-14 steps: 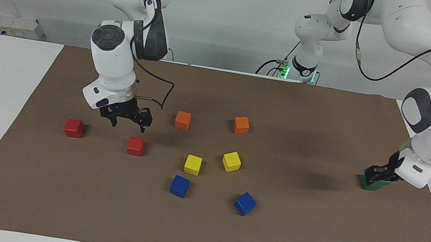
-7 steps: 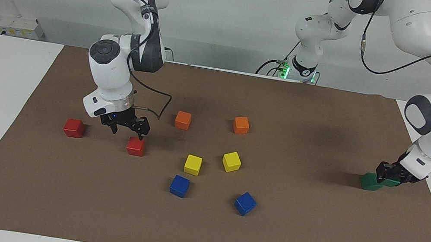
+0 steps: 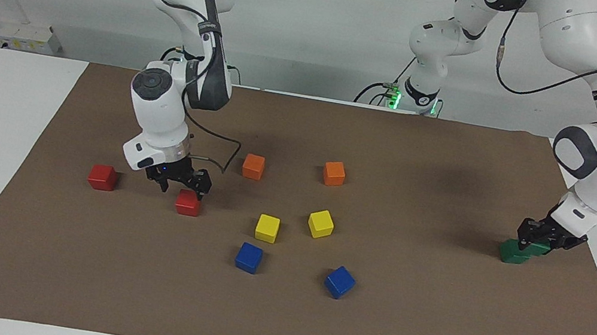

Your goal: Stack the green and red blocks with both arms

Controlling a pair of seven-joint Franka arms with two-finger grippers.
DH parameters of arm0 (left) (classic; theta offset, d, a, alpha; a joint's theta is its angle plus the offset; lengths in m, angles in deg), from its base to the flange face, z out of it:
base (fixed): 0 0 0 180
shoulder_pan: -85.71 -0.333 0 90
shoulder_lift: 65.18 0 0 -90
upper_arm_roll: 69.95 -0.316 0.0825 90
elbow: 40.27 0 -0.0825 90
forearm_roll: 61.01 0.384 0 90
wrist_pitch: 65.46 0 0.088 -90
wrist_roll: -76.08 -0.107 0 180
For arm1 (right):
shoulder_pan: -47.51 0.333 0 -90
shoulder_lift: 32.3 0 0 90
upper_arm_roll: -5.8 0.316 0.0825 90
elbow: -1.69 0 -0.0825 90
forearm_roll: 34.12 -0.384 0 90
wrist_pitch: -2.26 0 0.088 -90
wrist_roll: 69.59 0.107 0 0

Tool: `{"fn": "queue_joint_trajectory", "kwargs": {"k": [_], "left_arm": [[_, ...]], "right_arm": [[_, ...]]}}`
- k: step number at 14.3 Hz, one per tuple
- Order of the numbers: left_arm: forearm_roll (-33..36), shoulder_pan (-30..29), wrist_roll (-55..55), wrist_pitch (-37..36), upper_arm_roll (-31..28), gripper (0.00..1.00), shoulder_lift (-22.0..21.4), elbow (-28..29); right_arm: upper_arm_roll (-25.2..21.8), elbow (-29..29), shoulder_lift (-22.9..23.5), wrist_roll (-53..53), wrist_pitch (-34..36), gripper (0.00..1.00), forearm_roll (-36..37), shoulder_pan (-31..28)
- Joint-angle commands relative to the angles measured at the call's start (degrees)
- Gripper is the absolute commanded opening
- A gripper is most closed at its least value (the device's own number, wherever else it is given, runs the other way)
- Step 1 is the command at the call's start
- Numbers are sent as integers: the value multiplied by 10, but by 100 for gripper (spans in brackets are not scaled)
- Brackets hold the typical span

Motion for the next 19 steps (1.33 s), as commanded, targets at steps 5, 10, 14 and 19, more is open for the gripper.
{"fn": "queue_joint_trajectory", "kwargs": {"k": [5,10,14,19], "left_arm": [[-27,7,12,91,3,0,-24,62],[-27,-1,33,112,2,0,-24,95],[-27,6,62,128,2,0,-26,105],[-26,6,62,104,1,0,-21,83]], "right_arm": [[1,-41,-3,-31,-36,100,-6,4],[1,-42,16,-47,-53,97,-6,4],[0,-40,16,-67,-42,24,4,-2],[-5,26,-3,-76,72,0,5,-15]]}}
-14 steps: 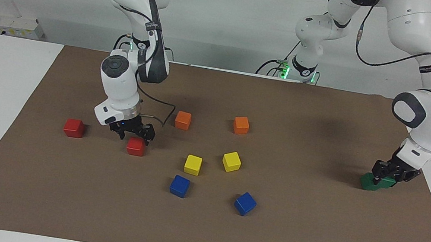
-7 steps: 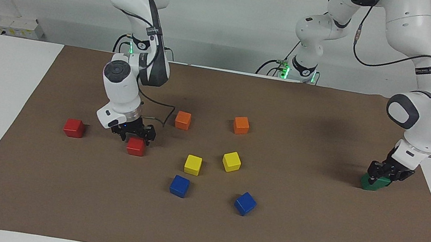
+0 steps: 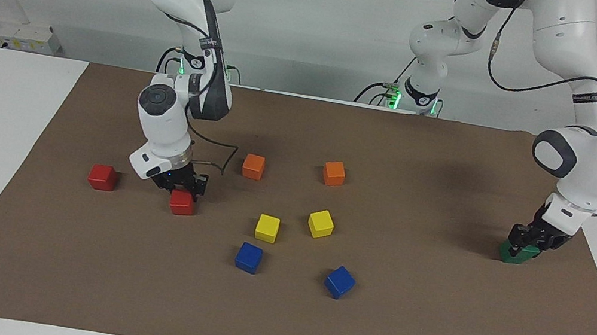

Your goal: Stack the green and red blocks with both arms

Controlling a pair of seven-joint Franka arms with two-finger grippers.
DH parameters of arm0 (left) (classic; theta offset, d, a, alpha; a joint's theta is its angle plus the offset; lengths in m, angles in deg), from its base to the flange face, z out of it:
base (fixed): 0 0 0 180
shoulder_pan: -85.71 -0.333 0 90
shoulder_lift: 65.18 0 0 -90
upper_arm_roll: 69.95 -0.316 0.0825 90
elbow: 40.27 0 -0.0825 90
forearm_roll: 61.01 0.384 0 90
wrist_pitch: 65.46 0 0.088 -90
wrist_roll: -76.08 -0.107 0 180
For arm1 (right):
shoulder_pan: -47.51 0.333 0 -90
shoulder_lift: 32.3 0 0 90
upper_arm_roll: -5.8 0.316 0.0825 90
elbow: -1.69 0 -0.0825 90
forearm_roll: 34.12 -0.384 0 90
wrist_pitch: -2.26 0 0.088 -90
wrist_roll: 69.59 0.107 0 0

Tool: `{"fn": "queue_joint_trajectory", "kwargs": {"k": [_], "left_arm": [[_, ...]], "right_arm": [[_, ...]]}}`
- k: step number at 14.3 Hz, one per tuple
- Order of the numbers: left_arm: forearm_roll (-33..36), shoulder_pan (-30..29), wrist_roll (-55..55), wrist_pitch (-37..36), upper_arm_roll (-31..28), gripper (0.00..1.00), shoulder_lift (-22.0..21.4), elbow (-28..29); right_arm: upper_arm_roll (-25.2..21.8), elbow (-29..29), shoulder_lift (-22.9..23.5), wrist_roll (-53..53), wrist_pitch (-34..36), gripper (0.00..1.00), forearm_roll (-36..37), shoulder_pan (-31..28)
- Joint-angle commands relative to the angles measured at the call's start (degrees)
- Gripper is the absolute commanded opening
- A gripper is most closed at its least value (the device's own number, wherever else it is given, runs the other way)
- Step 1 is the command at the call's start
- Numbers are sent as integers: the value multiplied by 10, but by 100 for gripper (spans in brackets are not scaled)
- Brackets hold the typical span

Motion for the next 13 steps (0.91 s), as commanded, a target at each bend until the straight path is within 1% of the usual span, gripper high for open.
{"fn": "queue_joint_trajectory", "kwargs": {"k": [1,2,5,6,9,11,13], "left_arm": [[-10,6,4,-18,-4,0,-13,0],[-9,5,4,-24,-4,0,-12,-4],[-6,5,4,-37,-4,0,-11,-14],[-6,5,4,-43,-4,0,-10,-21],[-4,2,1,-53,-5,0,-10,-26],[-3,0,-2,-51,-5,0,-10,-26],[8,0,-1,-47,-5,0,-10,-25]], "right_arm": [[2,52,-27,-21,91,0,15,-27],[3,63,-41,-45,118,0,27,-46],[4,76,-84,-133,188,0,28,-98],[4,76,-94,-147,193,0,28,-106],[4,71,-98,-210,190,0,28,-146],[4,64,-100,-214,187,0,26,-162],[4,37,-111,-210,171,1,25,-169]]}}
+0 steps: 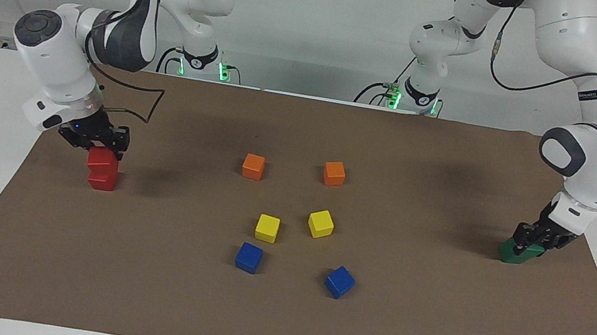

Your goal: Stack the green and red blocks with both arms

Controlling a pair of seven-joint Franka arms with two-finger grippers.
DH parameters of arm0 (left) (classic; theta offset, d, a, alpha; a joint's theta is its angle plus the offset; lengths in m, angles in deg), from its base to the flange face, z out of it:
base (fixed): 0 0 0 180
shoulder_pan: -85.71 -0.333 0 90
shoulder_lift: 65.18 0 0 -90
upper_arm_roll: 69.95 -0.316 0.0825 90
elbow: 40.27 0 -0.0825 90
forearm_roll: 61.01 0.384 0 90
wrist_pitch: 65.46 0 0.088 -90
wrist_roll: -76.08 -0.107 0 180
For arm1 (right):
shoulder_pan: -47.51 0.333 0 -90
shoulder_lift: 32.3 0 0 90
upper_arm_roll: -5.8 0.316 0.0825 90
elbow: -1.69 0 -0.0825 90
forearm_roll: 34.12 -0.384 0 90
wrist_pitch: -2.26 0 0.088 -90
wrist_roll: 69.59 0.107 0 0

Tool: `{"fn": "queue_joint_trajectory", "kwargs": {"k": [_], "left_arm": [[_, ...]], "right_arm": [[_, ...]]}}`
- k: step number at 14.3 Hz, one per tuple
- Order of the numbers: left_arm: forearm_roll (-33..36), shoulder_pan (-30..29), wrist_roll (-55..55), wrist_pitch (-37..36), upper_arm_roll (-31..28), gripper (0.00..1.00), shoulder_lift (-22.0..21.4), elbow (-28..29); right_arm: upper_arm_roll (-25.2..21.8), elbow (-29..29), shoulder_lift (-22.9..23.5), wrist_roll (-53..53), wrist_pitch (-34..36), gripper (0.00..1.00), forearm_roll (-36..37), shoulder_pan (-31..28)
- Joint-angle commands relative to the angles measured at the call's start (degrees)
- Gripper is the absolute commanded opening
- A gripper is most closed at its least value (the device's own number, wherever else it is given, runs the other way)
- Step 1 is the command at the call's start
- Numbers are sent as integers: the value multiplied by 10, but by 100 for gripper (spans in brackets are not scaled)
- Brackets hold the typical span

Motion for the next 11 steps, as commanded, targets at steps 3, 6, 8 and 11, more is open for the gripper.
{"fn": "queue_joint_trajectory", "kwargs": {"k": [3,6,8,11], "left_arm": [[27,-1,-1,-10,-3,0,-8,0],[28,-1,-4,-6,-3,0,-8,3],[29,-1,-21,-1,-3,0,-8,4],[28,-4,-49,5,-3,100,-7,4]], "right_arm": [[7,-53,-21,-8,-44,1,1,-23],[6,-56,-15,-7,-59,1,0,-31],[6,-69,-12,-9,-84,1,0,-42],[6,-71,-3,-6,-96,1,0,-44]]}}
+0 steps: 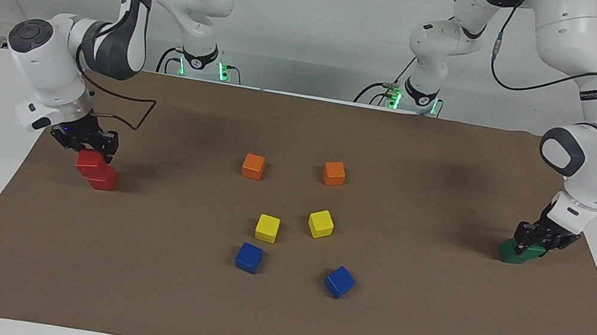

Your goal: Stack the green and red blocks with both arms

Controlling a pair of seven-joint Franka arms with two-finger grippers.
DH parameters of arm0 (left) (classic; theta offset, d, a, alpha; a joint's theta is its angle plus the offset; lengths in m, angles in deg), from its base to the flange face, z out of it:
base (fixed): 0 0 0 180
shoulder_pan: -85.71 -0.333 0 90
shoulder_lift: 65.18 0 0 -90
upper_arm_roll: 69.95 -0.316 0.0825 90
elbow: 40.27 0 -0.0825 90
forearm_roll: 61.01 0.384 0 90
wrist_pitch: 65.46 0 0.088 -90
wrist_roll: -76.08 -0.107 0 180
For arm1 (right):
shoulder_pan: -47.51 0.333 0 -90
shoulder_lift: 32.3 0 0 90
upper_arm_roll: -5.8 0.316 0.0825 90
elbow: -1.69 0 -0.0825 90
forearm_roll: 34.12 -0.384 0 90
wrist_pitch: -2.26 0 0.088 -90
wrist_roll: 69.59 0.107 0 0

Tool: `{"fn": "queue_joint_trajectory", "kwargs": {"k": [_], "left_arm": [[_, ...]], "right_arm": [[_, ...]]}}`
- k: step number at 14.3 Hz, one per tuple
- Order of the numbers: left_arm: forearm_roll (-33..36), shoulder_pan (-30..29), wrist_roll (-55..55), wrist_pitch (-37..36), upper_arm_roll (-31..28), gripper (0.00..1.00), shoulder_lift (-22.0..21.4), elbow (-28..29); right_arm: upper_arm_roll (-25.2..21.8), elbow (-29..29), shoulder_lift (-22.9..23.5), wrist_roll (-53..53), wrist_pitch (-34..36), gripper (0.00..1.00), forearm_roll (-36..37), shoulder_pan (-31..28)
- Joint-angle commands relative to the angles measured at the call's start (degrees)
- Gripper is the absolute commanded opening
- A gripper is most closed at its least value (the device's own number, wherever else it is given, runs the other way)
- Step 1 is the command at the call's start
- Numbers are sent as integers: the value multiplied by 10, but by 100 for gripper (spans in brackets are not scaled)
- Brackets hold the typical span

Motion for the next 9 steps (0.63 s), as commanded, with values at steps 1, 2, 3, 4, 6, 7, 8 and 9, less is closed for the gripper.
{"fn": "queue_joint_trajectory", "kwargs": {"k": [1,2,3,4,6,7,8,9], "left_arm": [[12,-2,-15,2,-1,100,-7,2],[11,-2,-15,2,-1,100,-7,1],[12,-2,-15,0,-1,100,-6,0],[11,-2,-15,-4,-2,100,-6,-2],[11,0,-10,-20,-1,100,-6,-19],[10,1,-9,-42,-1,100,-6,-35],[10,3,-8,-73,-1,100,-5,-56],[10,5,-4,-108,-1,100,-5,-82]], "right_arm": [[7,-12,1,-6,-20,1,0,-10],[7,-15,2,-6,-31,2,0,-11],[7,-21,5,-6,-34,2,0,-14],[7,-22,5,-5,-35,2,0,-14],[7,-29,6,-1,-52,3,0,-14],[7,-35,6,0,-57,3,0,-15],[7,-37,6,0,-59,4,0,-15],[7,-38,6,1,-59,4,0,-15]]}}
